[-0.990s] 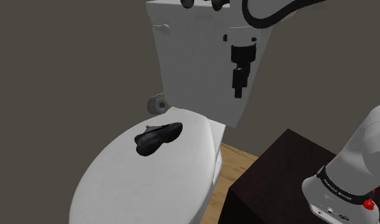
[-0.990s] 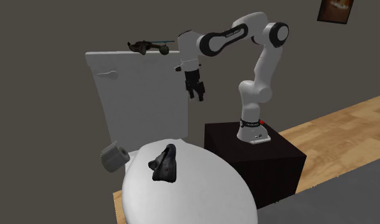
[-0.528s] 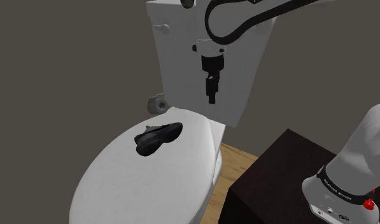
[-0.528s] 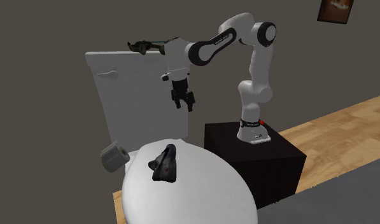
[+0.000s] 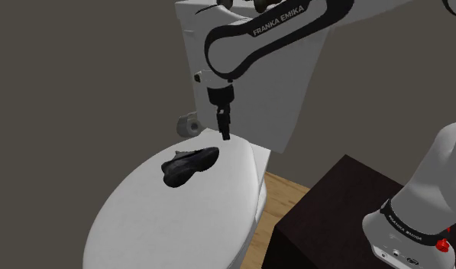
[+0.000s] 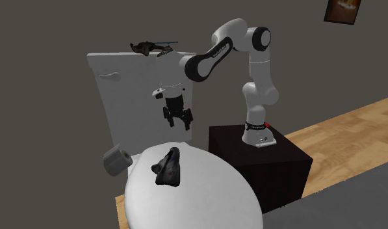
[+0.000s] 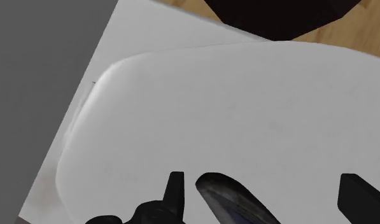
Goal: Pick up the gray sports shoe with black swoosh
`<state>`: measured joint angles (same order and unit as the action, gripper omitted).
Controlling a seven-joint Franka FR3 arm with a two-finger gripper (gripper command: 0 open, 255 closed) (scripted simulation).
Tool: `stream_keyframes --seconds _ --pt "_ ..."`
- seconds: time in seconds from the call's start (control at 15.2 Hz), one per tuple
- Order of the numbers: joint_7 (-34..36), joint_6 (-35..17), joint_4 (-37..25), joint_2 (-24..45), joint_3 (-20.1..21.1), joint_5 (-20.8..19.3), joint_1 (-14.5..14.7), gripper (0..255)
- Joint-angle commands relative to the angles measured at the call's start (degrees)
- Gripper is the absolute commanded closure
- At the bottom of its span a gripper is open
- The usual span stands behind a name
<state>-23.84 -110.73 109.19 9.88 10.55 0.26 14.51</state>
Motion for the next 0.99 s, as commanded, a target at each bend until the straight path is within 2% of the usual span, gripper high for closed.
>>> stream_keyframes --seconds 0.0,0.4,0.92 --pt "-1.51 -0.21 -3.61 3.85 0.7 -1.08 0.87 0" --pt "-4.67 0.0 -14.67 14.93 2.95 -4.65 4.72 0" --pt "-4.42 -4.73 -12.51 17.56 2.63 -5.32 4.97 0"
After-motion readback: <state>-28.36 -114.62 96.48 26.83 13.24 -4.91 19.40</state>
